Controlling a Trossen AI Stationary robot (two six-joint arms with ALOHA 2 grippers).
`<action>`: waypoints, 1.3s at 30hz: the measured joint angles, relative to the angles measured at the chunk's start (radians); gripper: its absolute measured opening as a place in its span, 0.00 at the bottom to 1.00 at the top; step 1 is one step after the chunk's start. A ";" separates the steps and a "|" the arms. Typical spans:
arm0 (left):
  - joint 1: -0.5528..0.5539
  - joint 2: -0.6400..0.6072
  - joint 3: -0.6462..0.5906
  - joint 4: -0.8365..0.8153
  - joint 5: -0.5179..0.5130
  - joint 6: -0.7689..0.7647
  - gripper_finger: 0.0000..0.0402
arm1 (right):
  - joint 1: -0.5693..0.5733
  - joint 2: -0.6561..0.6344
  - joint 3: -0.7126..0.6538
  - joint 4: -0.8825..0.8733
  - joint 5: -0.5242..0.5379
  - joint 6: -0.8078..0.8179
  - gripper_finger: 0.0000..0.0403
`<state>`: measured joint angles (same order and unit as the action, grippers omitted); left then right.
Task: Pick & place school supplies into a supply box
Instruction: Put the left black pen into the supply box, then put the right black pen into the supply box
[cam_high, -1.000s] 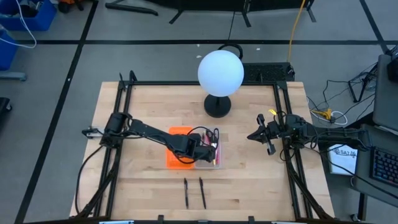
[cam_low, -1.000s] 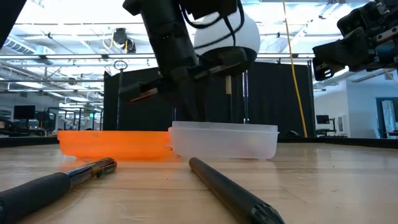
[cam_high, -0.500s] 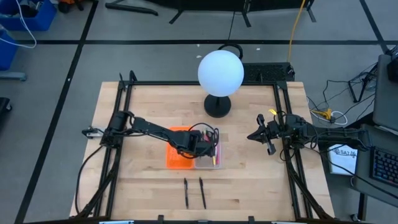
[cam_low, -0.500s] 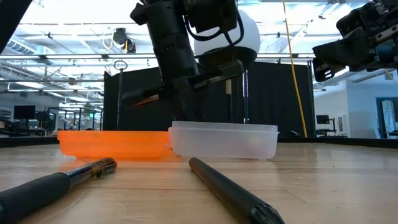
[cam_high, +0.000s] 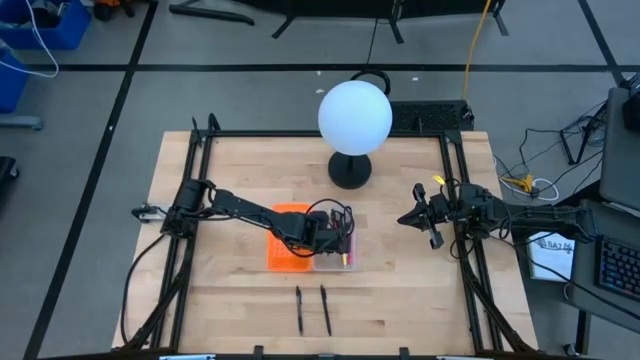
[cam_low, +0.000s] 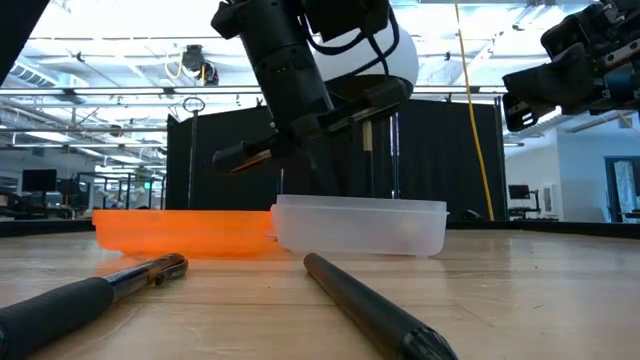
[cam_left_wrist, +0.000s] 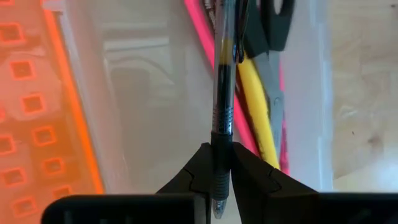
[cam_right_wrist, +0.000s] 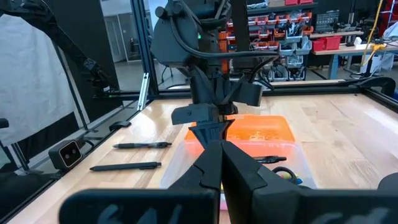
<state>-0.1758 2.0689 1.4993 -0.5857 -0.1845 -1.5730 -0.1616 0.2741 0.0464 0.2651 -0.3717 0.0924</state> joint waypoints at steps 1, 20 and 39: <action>-0.001 0.000 0.000 0.005 -0.001 0.000 0.11 | 0.000 0.000 0.000 0.002 0.000 -0.001 0.00; -0.009 0.000 0.000 0.055 -0.048 0.001 0.12 | 0.000 0.000 0.000 0.007 0.000 -0.003 0.00; 0.014 -0.016 -0.001 0.077 -0.049 0.164 0.28 | 0.000 0.000 0.000 0.007 0.000 0.000 0.00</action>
<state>-0.1613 2.0527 1.4979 -0.5091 -0.2338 -1.4086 -0.1617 0.2745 0.0465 0.2718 -0.3717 0.0925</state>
